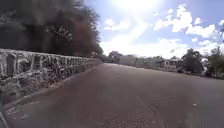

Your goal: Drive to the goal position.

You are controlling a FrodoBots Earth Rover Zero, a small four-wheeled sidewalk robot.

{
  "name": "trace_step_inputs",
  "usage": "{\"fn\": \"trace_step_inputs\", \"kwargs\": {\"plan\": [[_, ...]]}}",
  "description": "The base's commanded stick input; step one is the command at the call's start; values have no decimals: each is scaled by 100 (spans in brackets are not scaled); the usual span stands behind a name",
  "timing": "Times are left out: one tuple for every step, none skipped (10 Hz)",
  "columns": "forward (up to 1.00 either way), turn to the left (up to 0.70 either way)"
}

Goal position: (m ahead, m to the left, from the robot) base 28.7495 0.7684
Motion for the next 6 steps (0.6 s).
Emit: {"fn": "trace_step_inputs", "kwargs": {"plan": [[50, 0], [50, 0], [50, 0], [50, 0], [50, 0], [50, 0]]}}
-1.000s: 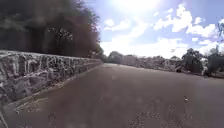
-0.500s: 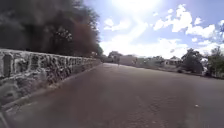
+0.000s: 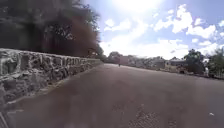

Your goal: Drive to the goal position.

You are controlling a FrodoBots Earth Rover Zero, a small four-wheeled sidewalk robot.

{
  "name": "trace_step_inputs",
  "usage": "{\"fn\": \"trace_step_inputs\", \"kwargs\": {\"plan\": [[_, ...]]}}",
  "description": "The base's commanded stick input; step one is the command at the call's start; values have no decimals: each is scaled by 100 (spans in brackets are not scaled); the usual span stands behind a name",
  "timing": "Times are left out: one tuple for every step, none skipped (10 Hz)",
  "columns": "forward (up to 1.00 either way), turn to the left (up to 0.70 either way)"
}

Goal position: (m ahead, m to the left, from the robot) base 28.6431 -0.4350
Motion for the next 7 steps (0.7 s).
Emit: {"fn": "trace_step_inputs", "kwargs": {"plan": [[50, 0], [50, 0], [50, 0], [50, 0], [50, 0], [50, 0], [50, 0]]}}
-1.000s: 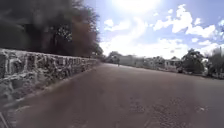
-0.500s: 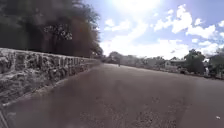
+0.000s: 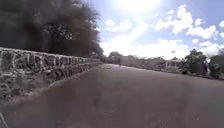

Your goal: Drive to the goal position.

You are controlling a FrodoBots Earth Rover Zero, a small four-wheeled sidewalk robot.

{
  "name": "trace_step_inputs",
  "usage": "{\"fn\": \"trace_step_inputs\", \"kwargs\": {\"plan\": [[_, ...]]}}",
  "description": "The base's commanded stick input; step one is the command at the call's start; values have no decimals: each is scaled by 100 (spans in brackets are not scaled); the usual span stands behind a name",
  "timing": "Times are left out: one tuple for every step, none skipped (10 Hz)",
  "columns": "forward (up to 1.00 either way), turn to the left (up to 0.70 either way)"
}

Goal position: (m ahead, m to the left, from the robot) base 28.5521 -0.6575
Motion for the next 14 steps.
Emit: {"fn": "trace_step_inputs", "kwargs": {"plan": [[50, 0], [50, 0], [50, 0], [50, 0], [50, 0], [50, 0], [50, 0], [50, 0], [50, 0], [50, 0], [50, 0], [50, 0], [50, 0], [50, 0]]}}
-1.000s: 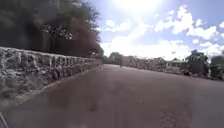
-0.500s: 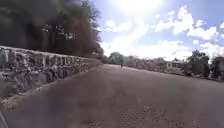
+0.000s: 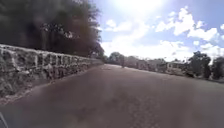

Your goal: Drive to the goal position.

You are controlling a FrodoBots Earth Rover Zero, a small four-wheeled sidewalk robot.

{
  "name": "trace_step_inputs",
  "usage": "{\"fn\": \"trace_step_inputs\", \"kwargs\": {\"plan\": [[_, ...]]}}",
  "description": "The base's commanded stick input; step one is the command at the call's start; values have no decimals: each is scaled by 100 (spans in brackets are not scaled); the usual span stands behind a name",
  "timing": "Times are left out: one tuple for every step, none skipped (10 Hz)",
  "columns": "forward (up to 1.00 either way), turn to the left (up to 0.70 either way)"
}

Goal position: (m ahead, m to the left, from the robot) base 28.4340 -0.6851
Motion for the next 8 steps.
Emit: {"fn": "trace_step_inputs", "kwargs": {"plan": [[50, 0], [50, 0], [50, 0], [50, 0], [50, 0], [50, 0], [50, 0], [50, 0]]}}
